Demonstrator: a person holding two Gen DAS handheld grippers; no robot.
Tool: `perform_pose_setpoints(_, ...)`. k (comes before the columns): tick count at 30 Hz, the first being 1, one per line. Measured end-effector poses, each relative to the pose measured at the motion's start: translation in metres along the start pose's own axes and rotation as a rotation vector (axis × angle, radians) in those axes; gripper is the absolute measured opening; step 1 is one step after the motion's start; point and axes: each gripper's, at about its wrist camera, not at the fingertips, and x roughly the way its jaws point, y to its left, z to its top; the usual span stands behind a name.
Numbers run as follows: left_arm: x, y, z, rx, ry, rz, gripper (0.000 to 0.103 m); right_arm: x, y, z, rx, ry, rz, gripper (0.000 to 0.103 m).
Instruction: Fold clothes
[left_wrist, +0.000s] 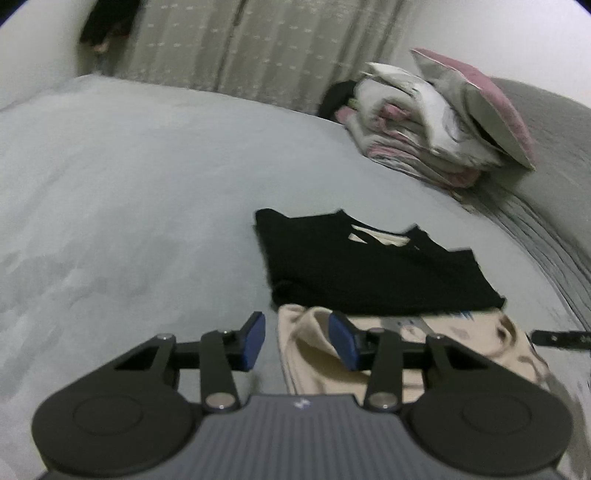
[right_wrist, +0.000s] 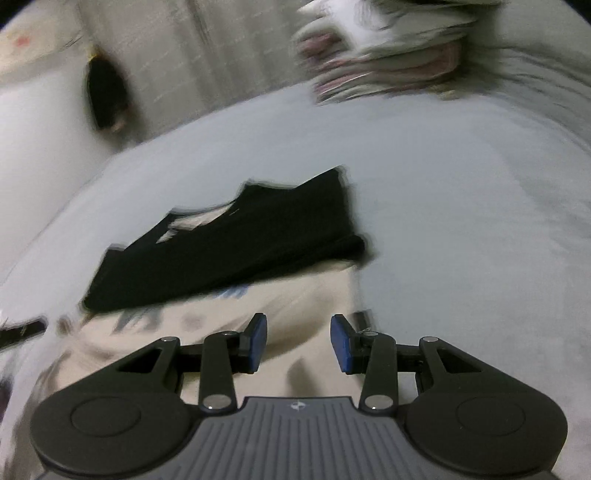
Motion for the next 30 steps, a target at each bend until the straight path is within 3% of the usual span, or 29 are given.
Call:
perform_pose_setpoints(4,0.001,-0.009,-0.005,0.077,0.073,-0.059,0.038,0.011,0.024,-0.008,-0.102,0.101,0.077,0.034)
perform_pose_setpoints(11,0.016,-0.032,-0.016,0.173,0.174,-0.161,0.038,0.044,0.056,-0.018,-0.130,0.139,0.139,0.034)
perform_pose_setpoints(16,0.030,-0.049,-0.026,0.227,0.221,-0.223,0.038,0.062,0.071,-0.016,-0.062,0.041,0.162,0.034)
perform_pose_setpoints(19,0.039,-0.056,-0.030,0.219,0.206,-0.236,0.042,0.067,0.068,-0.016,0.067,-0.060,0.166,0.034)
perform_pose_setpoints(22,0.045,-0.059,-0.032,0.194,0.181,-0.235,0.044,0.065,0.064,-0.015,0.129,-0.105,0.144,0.034)
perform_pose_setpoints(24,0.044,-0.053,-0.029,0.163,0.134,-0.183,0.047,0.058,0.062,-0.013,0.127,-0.143,0.097,0.035)
perform_pose_setpoints(26,0.043,-0.042,-0.025,0.115,0.081,-0.069,0.057,0.050,0.054,-0.011,0.124,-0.178,0.048,0.035)
perform_pose_setpoints(30,0.040,-0.018,-0.018,0.012,0.019,0.168,0.056,0.037,0.029,-0.008,0.130,-0.233,-0.097,0.035)
